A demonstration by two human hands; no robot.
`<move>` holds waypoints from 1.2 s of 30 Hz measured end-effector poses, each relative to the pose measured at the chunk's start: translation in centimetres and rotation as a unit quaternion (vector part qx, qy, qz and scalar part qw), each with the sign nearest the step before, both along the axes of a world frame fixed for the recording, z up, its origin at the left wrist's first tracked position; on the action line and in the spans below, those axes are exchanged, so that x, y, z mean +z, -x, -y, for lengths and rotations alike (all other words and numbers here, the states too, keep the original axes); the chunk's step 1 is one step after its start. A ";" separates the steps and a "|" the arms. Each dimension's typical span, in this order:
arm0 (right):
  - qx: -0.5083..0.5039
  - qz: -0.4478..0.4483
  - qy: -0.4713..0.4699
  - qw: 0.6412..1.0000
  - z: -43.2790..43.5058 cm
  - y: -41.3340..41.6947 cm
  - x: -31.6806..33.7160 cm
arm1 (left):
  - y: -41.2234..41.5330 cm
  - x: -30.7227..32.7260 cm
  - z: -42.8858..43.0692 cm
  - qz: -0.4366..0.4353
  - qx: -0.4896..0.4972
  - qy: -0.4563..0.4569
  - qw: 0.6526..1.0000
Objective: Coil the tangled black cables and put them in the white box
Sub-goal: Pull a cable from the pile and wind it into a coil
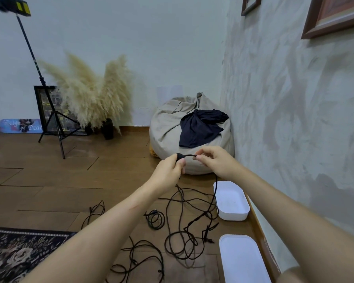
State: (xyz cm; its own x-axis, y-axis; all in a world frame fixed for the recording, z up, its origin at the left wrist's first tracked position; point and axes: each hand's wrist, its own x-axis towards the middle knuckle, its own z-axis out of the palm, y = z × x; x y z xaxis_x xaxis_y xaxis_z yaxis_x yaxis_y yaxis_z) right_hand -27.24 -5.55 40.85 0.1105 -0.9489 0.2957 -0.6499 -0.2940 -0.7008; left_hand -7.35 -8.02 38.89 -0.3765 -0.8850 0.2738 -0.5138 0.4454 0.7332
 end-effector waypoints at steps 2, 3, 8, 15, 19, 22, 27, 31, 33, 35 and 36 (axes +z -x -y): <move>-0.030 0.006 0.047 0.998 -0.1 0.0 0.4 | 0.2 0.2 -0.5 0.017 -0.055 -0.010 0.998; -0.038 0.017 0.066 0.997 -0.3 0.1 0.6 | 0.3 0.5 -0.9 0.007 -0.091 -0.017 0.996; -0.006 0.125 0.067 0.990 -0.2 0.0 0.9 | 0.4 3.1 -1.7 -0.140 -0.182 -0.069 0.971; 0.038 0.089 -0.022 0.995 -0.8 -2.5 -1.4 | 0.9 3.8 -1.4 -0.310 -0.165 -0.137 0.926; 0.053 0.045 -0.065 0.995 -0.5 -3.8 -2.2 | 1.0 3.5 -0.5 -0.380 -0.089 -0.151 0.908; 0.083 0.027 -0.083 0.993 -0.7 -5.2 -1.7 | 0.9 2.7 0.1 -0.362 0.023 -0.115 0.925; 0.103 -0.046 -0.055 0.992 -0.5 -5.6 0.1 | 0.6 1.5 0.6 -0.197 0.104 0.042 0.974; 0.097 -0.081 -0.022 0.992 -0.3 -3.9 1.0 | 0.4 0.9 0.7 -0.082 0.073 0.052 0.993; 0.090 -0.087 0.007 0.992 -0.2 -2.8 1.4 | 0.2 0.8 1.0 -0.034 0.031 0.022 0.999; 0.078 -0.073 0.028 0.994 -0.3 -1.7 1.7 | 0.1 0.8 1.0 -0.031 -0.035 -0.019 0.999; 0.069 -0.058 0.034 0.995 -0.4 -1.3 1.8 | 0.1 0.9 0.8 -0.037 -0.074 -0.037 0.996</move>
State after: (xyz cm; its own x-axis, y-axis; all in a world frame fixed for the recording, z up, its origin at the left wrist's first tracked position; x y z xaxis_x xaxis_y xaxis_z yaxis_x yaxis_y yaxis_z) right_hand -25.96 -5.16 42.61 0.2751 -0.9006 0.3364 -0.6753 -0.4301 -0.5992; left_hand -7.49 -8.79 39.78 -0.4851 -0.8406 0.2410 -0.3908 0.4549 0.8002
